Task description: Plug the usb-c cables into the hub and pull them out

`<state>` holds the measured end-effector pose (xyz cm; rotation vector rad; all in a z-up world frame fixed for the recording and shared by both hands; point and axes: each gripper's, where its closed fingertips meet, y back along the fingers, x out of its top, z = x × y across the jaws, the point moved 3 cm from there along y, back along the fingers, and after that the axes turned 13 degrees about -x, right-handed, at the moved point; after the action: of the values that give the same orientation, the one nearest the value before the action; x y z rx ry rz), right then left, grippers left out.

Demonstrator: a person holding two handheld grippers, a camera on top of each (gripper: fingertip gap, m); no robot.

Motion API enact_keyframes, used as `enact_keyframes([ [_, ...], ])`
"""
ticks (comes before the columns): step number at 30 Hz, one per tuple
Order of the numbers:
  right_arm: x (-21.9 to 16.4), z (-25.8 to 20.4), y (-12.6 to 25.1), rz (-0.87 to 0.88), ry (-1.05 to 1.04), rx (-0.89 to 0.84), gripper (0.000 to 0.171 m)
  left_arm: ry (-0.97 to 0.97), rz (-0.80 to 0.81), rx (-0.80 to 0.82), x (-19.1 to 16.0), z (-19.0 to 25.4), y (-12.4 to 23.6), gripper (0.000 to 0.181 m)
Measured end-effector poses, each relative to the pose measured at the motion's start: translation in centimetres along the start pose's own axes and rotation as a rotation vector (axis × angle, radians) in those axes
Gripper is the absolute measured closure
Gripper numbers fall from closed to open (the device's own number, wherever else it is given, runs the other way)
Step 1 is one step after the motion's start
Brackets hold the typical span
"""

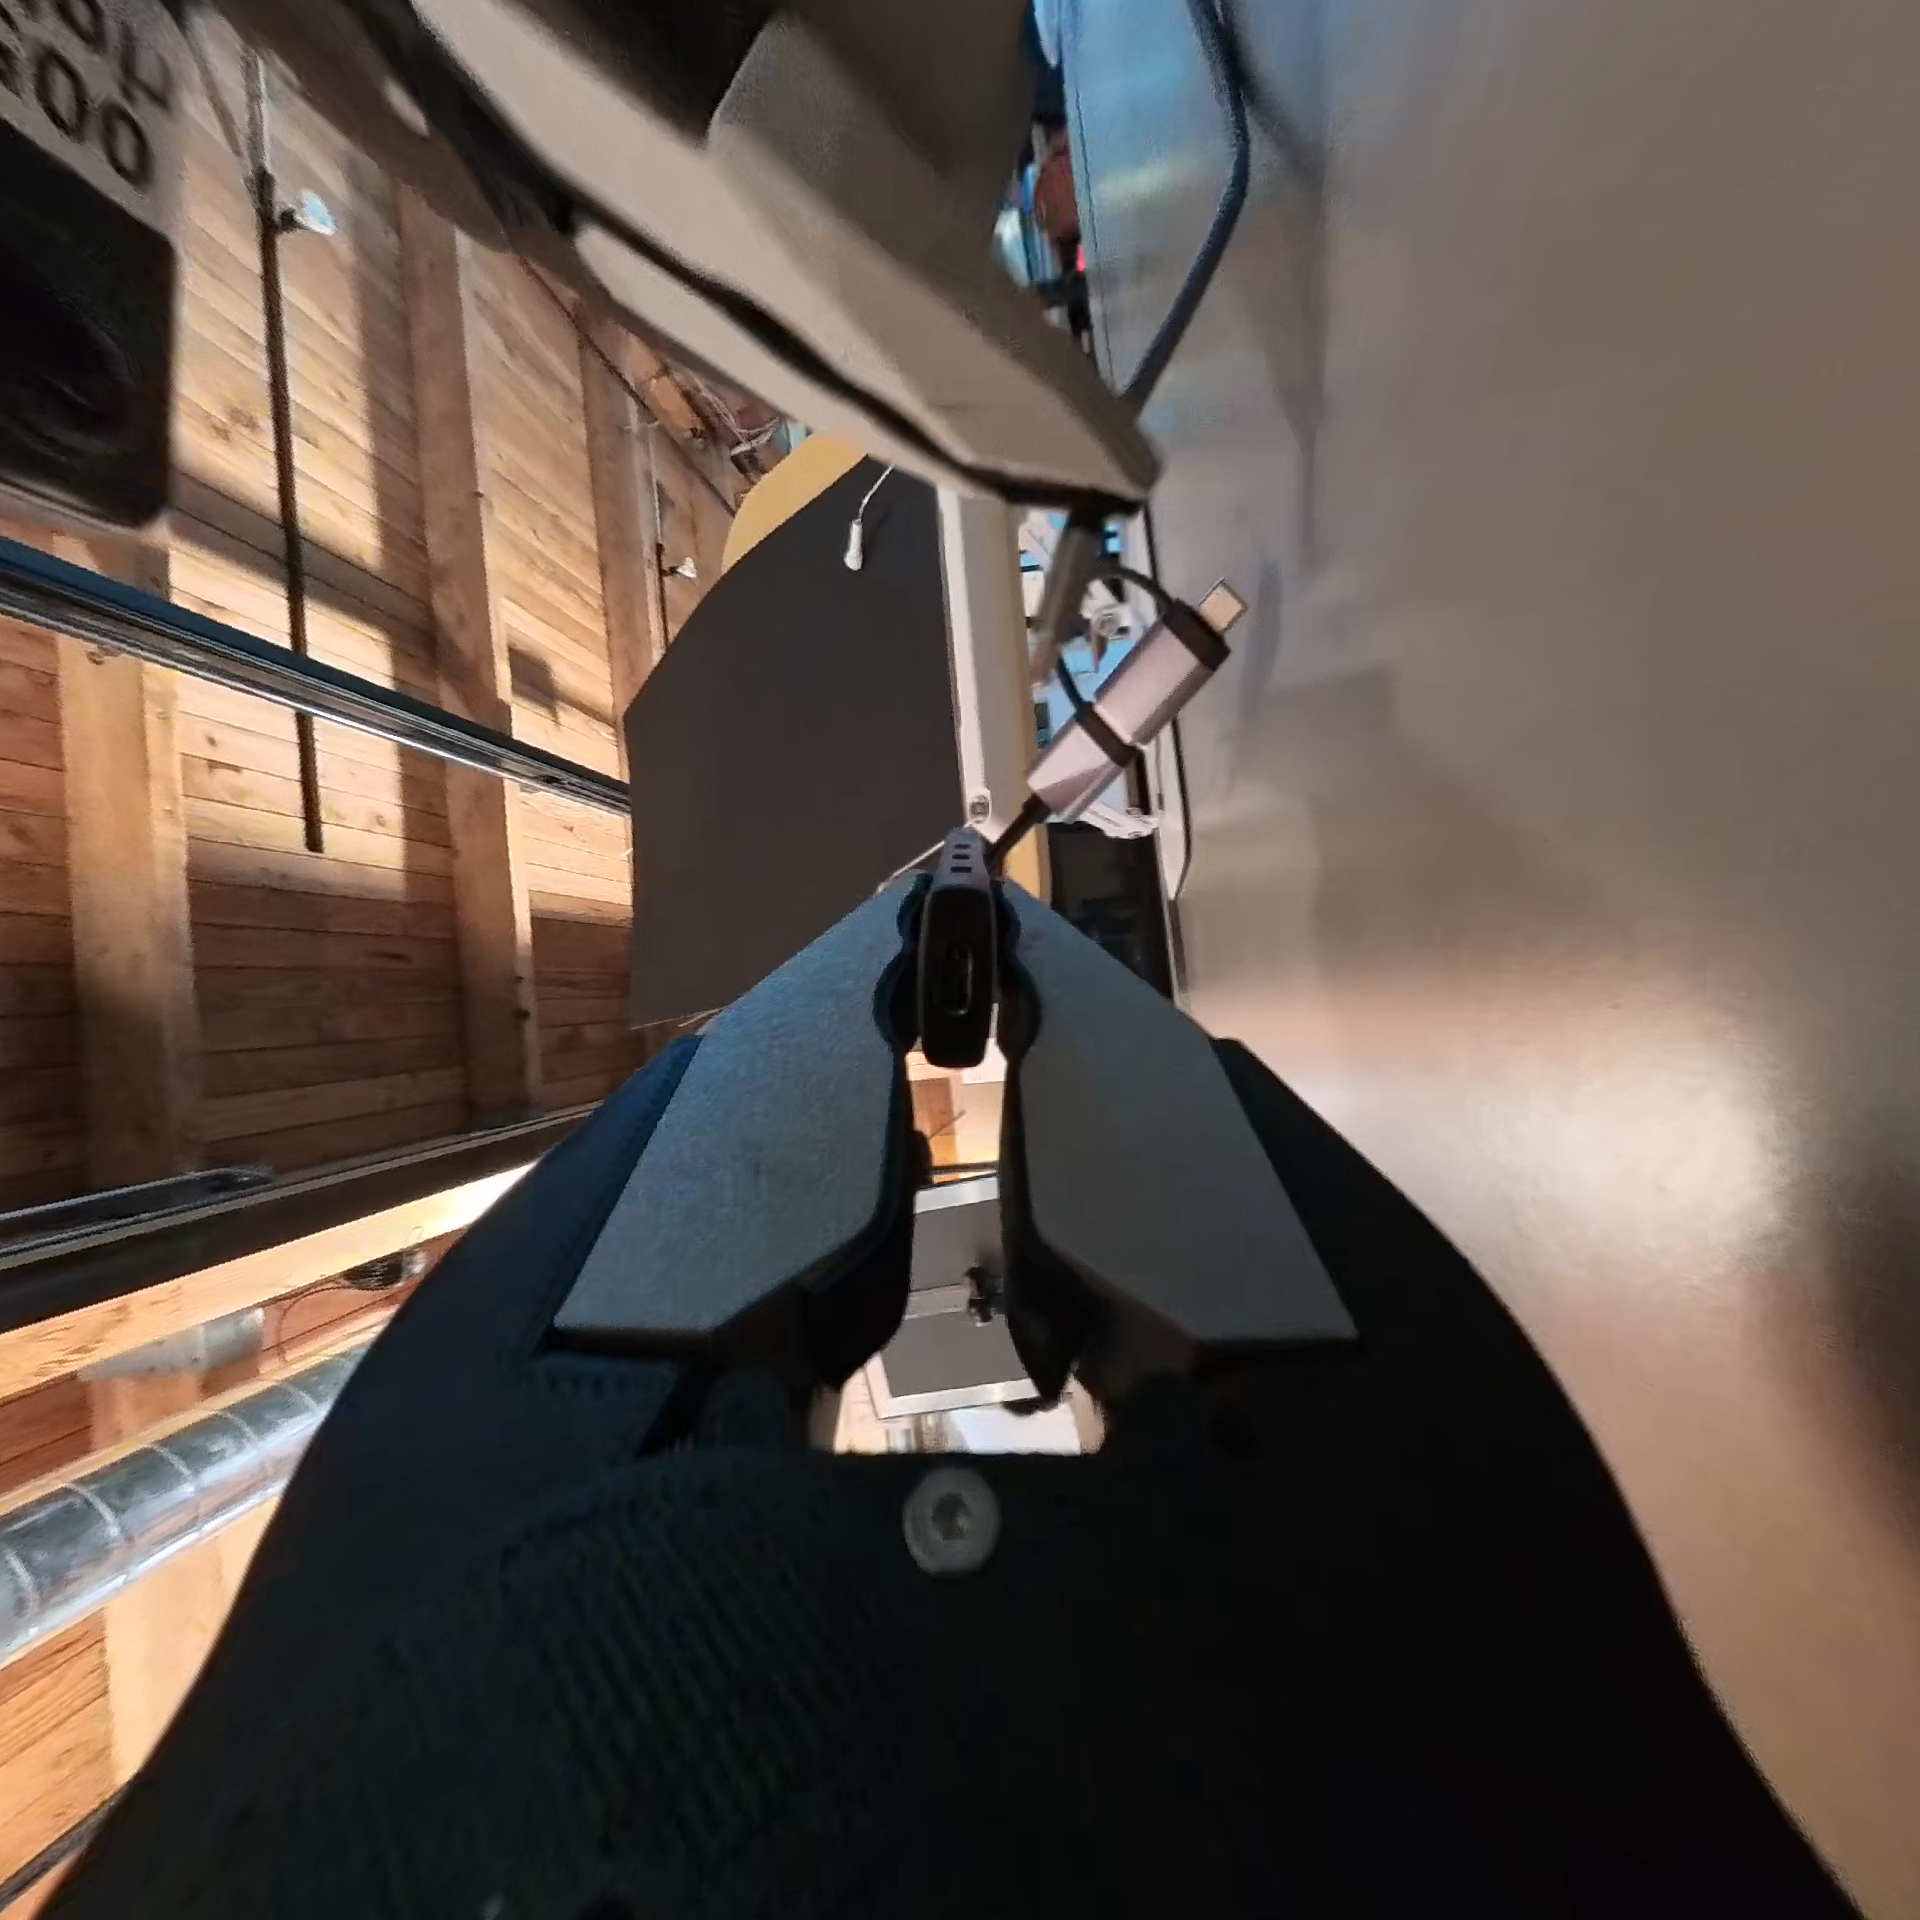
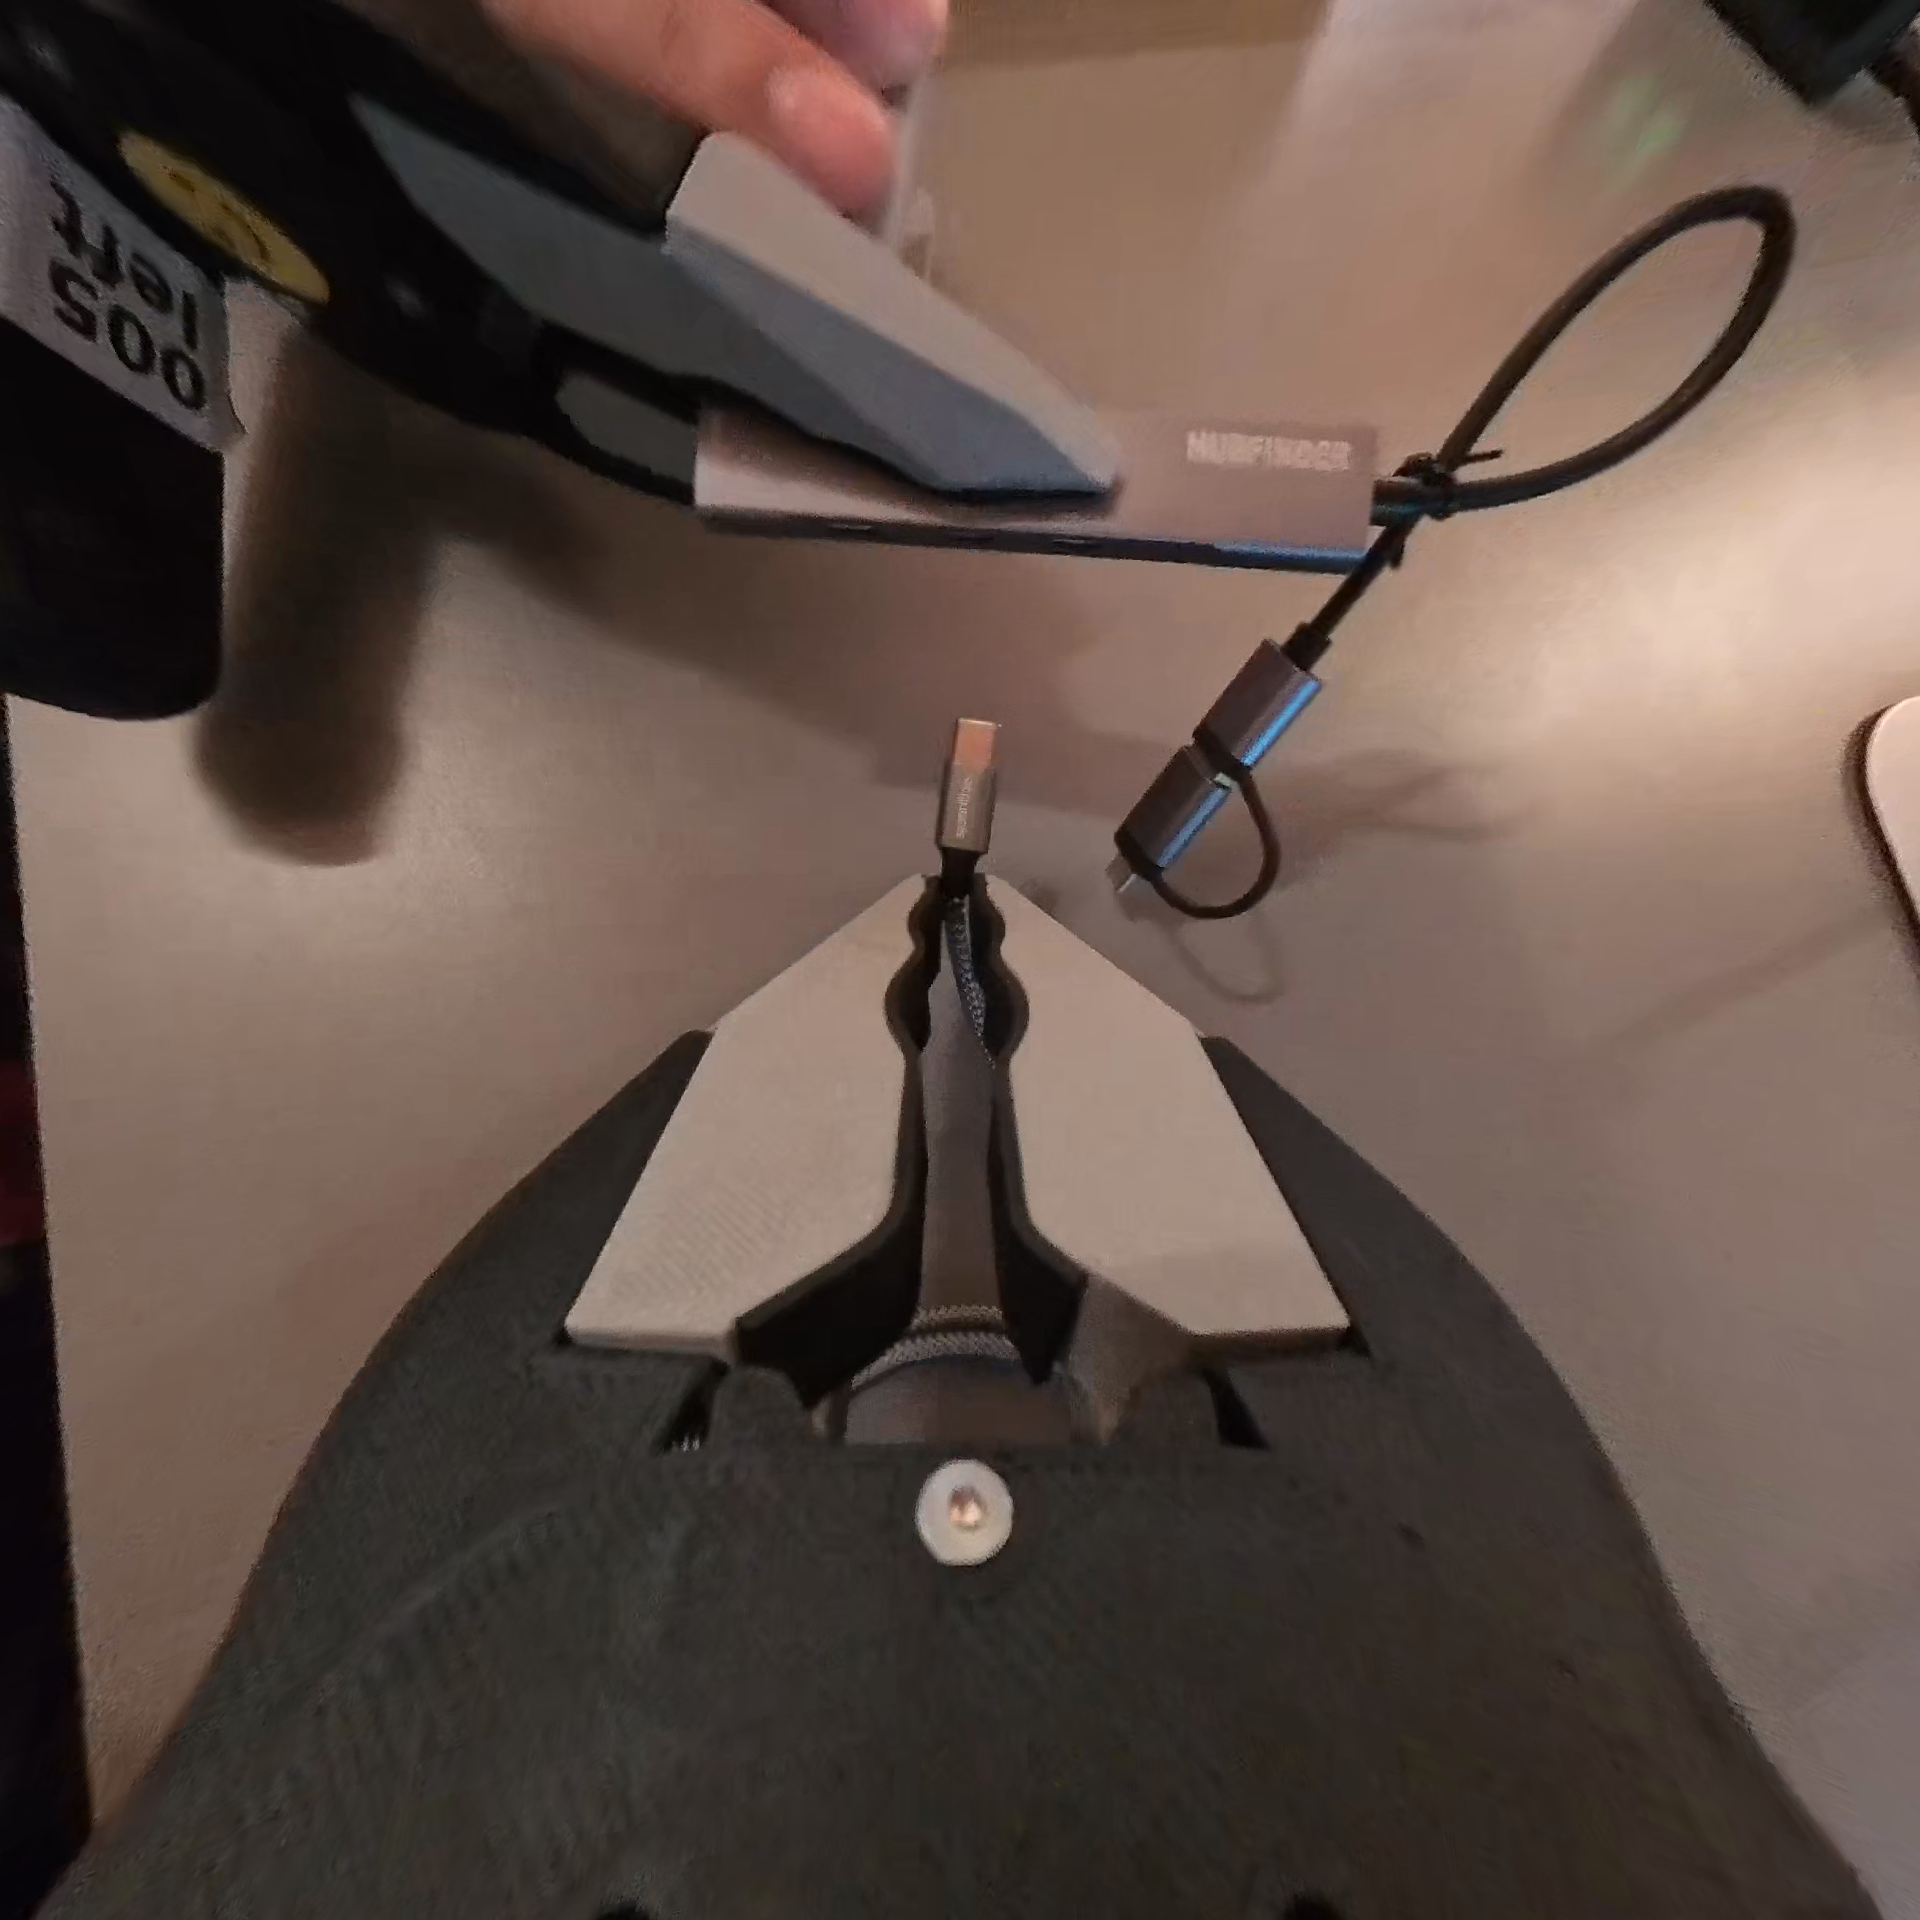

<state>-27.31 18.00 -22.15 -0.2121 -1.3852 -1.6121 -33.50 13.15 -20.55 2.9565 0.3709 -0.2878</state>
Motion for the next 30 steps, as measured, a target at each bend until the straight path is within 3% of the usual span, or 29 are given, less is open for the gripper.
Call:
enact_keyframes([
  [12,0.5,0.0,1.4,0.037,-0.194,0.167,0.169,-0.059,0.047,0.022,1.7,-0.1,0.5,0.174],
  [30,0.9,-0.9,1.0,0.018,-0.183,0.190,0.169,-0.092,0.032,0.063,2.4,-0.8,0.6,0.174],
])
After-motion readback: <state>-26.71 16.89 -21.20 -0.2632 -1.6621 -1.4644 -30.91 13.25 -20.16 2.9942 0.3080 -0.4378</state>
